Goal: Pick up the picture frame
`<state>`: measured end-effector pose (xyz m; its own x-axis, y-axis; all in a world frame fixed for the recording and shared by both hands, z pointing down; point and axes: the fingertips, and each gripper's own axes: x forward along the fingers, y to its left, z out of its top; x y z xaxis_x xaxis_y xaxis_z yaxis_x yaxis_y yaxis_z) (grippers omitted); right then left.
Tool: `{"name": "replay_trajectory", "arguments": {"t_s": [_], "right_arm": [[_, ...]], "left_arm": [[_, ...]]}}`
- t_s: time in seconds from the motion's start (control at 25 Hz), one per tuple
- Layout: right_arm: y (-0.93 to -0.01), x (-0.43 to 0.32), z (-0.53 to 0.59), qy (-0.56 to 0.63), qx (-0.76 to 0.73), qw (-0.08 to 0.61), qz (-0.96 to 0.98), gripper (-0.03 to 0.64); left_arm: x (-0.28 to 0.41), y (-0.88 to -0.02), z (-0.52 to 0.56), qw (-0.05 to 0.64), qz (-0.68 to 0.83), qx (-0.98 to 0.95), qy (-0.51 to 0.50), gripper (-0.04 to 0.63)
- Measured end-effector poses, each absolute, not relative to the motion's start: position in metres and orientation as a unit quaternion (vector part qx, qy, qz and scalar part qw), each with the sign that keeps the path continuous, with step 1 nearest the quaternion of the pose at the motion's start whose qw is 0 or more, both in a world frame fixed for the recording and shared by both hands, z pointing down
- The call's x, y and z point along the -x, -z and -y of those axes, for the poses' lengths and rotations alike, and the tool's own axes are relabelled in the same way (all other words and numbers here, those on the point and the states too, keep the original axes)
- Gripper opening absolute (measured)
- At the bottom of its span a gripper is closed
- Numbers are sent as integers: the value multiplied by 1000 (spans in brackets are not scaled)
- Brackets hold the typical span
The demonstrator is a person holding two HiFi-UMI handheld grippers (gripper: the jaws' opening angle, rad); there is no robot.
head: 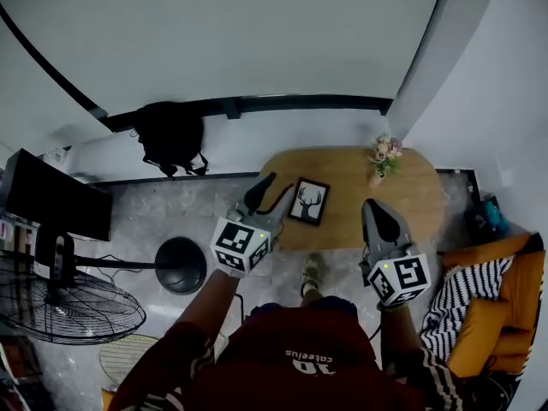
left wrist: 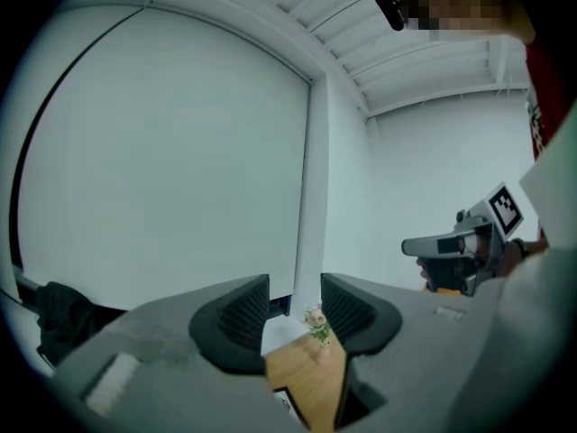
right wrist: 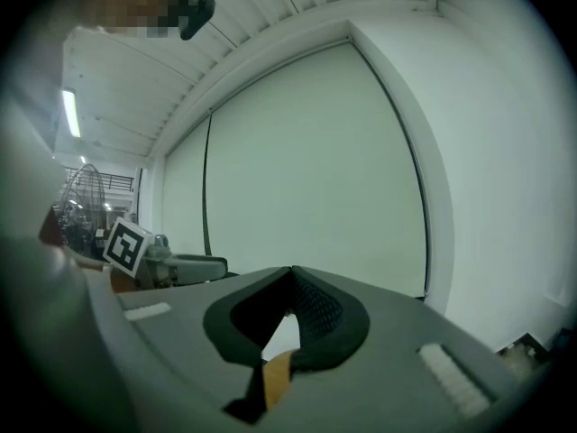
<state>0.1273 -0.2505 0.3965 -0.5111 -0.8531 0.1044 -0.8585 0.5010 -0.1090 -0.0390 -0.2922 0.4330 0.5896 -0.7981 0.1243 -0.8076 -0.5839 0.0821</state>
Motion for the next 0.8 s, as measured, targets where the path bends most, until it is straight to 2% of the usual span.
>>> {"name": "replay_trajectory", "arguments": {"t_s": [0.36, 0.6, 0.8], "right_arm": [[-444, -156, 287, -67, -516, 54, 852, -8], [-469, -164, 311, -87, -514, 76, 850, -7], [-503, -164, 322, -112, -515, 94, 844, -8]], "left_arm": [[8, -543, 346, 108, 425, -895, -86, 196], [9, -646, 379, 185, 433, -869, -149, 196], [6, -713, 400, 206, 423, -865, -174, 196]]}}
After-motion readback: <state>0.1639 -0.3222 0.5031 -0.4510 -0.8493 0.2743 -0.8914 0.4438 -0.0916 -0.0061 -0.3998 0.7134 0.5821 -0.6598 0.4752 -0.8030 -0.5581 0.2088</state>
